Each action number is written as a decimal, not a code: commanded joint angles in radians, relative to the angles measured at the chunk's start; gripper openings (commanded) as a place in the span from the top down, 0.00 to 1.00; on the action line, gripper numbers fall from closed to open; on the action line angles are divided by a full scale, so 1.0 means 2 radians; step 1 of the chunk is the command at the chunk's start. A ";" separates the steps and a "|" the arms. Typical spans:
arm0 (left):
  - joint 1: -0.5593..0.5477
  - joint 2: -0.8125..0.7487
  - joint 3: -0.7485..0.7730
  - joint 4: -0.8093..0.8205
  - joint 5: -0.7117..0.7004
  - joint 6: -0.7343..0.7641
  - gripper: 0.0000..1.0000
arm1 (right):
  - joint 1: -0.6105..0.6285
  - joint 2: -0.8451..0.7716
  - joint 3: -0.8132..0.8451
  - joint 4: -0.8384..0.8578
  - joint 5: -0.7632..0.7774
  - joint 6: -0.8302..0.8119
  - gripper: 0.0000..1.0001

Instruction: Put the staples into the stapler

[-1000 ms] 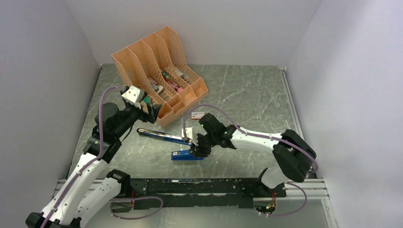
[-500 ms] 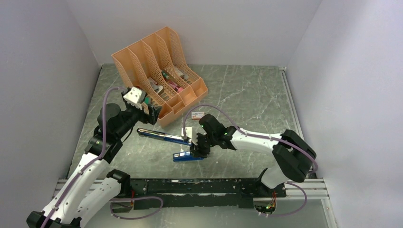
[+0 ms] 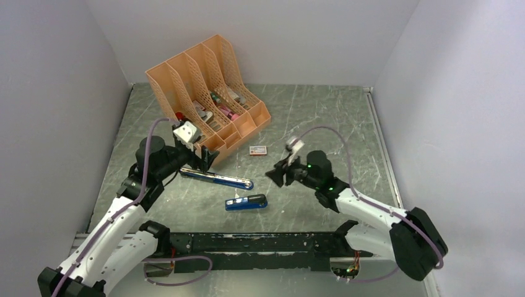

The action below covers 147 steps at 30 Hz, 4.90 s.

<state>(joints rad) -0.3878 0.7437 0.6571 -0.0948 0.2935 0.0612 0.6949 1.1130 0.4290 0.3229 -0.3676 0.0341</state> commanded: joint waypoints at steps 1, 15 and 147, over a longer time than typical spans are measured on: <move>-0.033 0.008 -0.015 0.017 0.043 -0.008 0.12 | -0.082 -0.038 -0.042 0.103 0.104 0.210 0.45; -0.250 0.149 -0.049 0.073 -0.011 0.066 0.17 | -0.099 -0.110 -0.067 0.073 0.134 0.150 0.33; -0.362 0.042 -0.044 0.418 -0.223 0.073 0.93 | 0.099 0.197 0.071 -0.076 0.178 0.213 0.45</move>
<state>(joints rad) -1.1080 0.8925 0.5167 0.6060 -0.1528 0.1722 0.8803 1.5597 0.6151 0.2317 -0.0338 0.4881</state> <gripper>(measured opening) 0.309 0.547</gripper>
